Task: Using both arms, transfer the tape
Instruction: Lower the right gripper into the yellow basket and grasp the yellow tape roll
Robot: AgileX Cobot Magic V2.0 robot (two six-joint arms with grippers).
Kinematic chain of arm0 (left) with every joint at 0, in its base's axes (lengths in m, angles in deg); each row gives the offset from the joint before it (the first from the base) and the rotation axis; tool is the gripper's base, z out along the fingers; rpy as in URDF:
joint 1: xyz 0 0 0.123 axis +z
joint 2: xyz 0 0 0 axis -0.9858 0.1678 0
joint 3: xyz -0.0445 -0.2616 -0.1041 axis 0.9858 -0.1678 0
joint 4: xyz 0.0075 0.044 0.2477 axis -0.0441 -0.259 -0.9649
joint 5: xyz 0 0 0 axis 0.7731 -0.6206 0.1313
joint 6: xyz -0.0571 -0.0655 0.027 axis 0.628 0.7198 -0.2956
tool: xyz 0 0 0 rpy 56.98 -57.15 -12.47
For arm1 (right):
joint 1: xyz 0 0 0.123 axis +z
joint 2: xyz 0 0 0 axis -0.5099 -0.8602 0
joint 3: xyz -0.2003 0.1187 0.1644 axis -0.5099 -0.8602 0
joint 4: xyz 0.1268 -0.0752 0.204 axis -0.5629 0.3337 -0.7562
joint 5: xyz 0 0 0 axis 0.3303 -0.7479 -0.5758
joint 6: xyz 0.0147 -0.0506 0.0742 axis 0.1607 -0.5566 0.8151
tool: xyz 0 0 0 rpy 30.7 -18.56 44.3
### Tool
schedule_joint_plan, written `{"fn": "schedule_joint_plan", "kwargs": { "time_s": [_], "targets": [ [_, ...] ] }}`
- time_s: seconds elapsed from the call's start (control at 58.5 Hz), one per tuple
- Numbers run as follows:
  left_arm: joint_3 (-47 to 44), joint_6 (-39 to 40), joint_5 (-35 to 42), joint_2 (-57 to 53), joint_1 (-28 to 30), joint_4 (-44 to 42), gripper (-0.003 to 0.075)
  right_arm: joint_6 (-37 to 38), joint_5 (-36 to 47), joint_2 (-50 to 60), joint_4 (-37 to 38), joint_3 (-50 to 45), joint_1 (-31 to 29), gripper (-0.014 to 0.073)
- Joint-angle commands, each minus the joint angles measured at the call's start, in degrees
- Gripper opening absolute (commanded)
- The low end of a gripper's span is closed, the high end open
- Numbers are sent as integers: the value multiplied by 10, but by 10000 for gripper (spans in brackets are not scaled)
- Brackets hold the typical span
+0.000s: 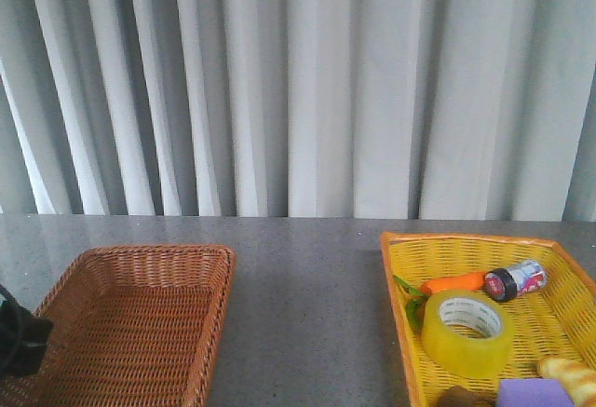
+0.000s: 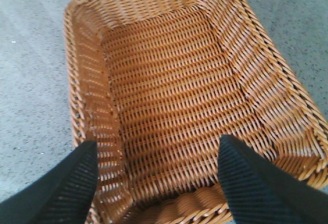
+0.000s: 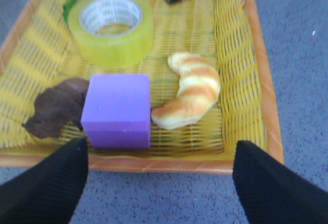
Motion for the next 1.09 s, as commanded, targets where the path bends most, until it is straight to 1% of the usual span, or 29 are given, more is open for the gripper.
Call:
{"fn": "schedule_joint_plan", "kwargs": {
  "time_s": [0.0,0.102,0.188,0.273,0.342,0.529,0.683,0.854,0.922,1.076],
  "targets": [
    [21,-20,33,-1,1,25,473,-22,6,-44,0,50,-4,579],
    [21,-42,37,-2,18,49,480,-42,-3,-93,-18,91,-4,579],
    [21,-75,35,-2,46,99,490,-66,-8,-136,-35,128,-4,579],
    [21,-128,33,-2,72,158,493,-79,-12,-178,-51,164,-4,572],
    [21,-146,30,-2,86,180,493,-79,-22,-217,-50,197,-4,561],
    [21,-148,-10,-3,84,193,493,-91,-42,-329,-50,289,-3,546],
    [21,-148,-15,-3,84,190,493,-97,-55,-408,-50,351,-2,546],
    [21,-148,-20,-3,84,190,493,-97,-78,-494,-39,429,23,544],
    [21,-148,-20,-3,84,190,493,-86,-86,-525,-28,460,32,538],
    [21,-148,-20,-3,84,190,493,-39,-108,-591,10,519,31,507]
  ]
}}
